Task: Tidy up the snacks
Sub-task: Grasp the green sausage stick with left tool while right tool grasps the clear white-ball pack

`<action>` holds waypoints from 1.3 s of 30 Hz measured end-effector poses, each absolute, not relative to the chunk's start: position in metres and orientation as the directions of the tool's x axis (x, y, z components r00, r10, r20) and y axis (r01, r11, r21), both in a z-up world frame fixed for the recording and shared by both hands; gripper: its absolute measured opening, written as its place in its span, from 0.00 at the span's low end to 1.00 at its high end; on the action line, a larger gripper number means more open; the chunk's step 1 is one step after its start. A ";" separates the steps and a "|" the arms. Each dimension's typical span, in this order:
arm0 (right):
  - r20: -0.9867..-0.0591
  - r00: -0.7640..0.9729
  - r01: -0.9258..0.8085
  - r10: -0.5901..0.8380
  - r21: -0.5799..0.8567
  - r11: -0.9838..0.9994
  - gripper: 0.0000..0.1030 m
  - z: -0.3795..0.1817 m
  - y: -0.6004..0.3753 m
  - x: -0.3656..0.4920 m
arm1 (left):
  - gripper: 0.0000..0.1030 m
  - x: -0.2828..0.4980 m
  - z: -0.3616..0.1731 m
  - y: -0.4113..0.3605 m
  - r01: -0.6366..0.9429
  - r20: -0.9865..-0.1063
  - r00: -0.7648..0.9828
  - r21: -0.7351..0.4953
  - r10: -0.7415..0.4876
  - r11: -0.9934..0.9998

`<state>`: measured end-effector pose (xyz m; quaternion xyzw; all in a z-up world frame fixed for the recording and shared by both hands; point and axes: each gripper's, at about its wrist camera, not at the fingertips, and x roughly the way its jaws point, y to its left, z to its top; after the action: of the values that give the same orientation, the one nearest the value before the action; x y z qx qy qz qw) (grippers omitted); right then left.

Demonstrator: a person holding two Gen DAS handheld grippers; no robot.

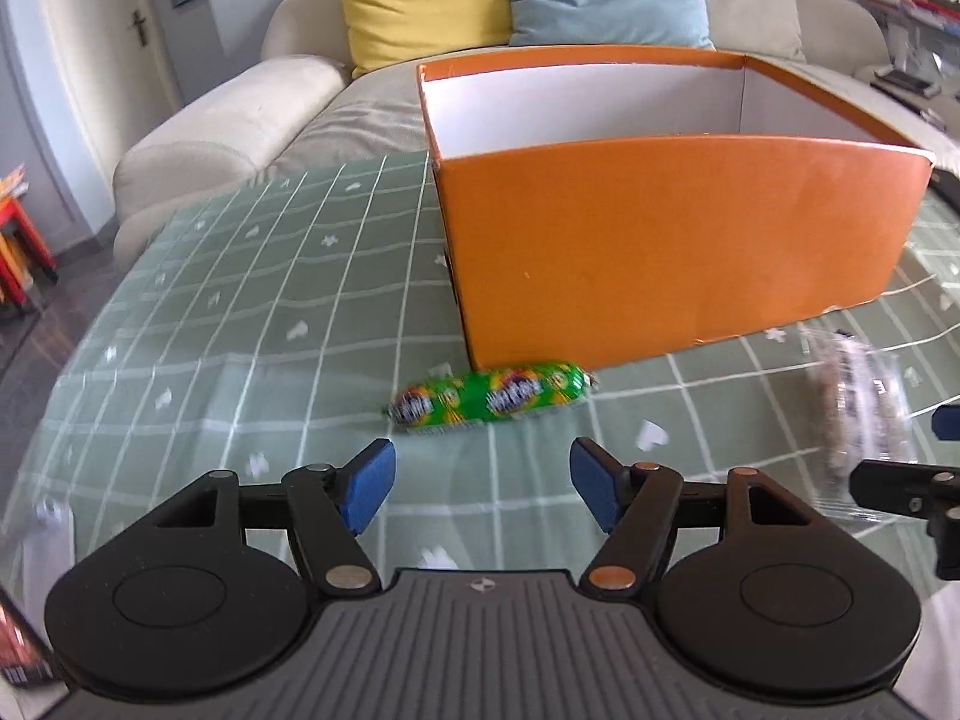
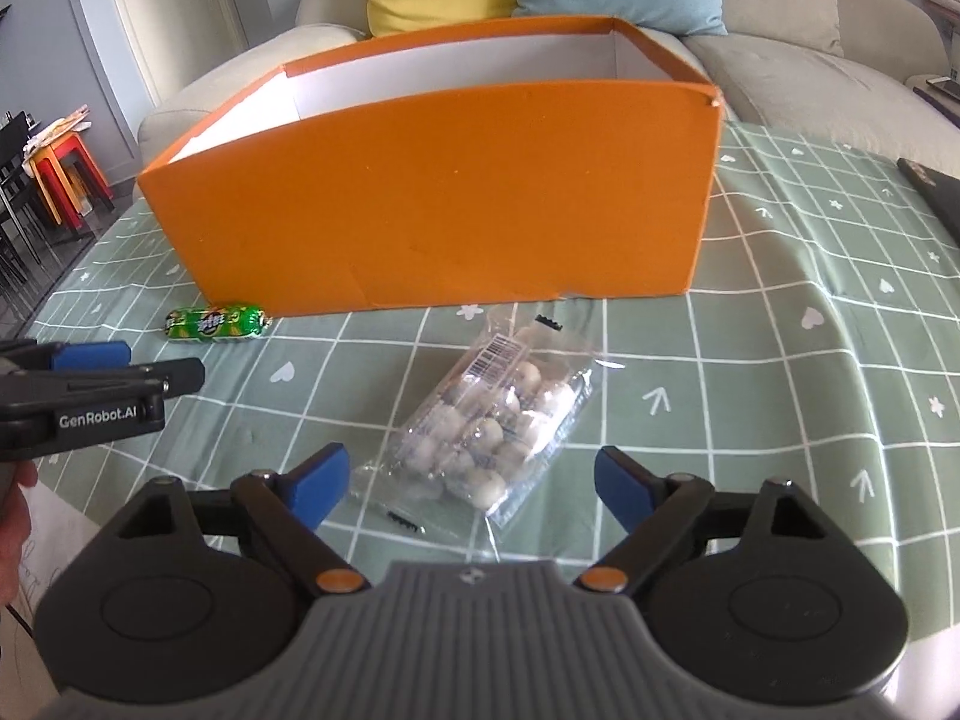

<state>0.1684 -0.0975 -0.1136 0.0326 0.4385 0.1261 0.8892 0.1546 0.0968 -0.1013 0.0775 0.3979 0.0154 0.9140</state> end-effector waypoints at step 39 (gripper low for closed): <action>-0.810 0.558 -0.298 0.180 0.007 0.955 0.68 -0.124 -0.099 0.154 | 0.25 0.156 -0.106 0.058 0.127 -0.877 0.469 -0.050 -0.104 0.991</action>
<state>0.1538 -0.0995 -0.1242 -0.0653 0.4500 0.1359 0.8802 0.1555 0.0578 -0.1058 0.0112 0.5106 -0.0676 0.8571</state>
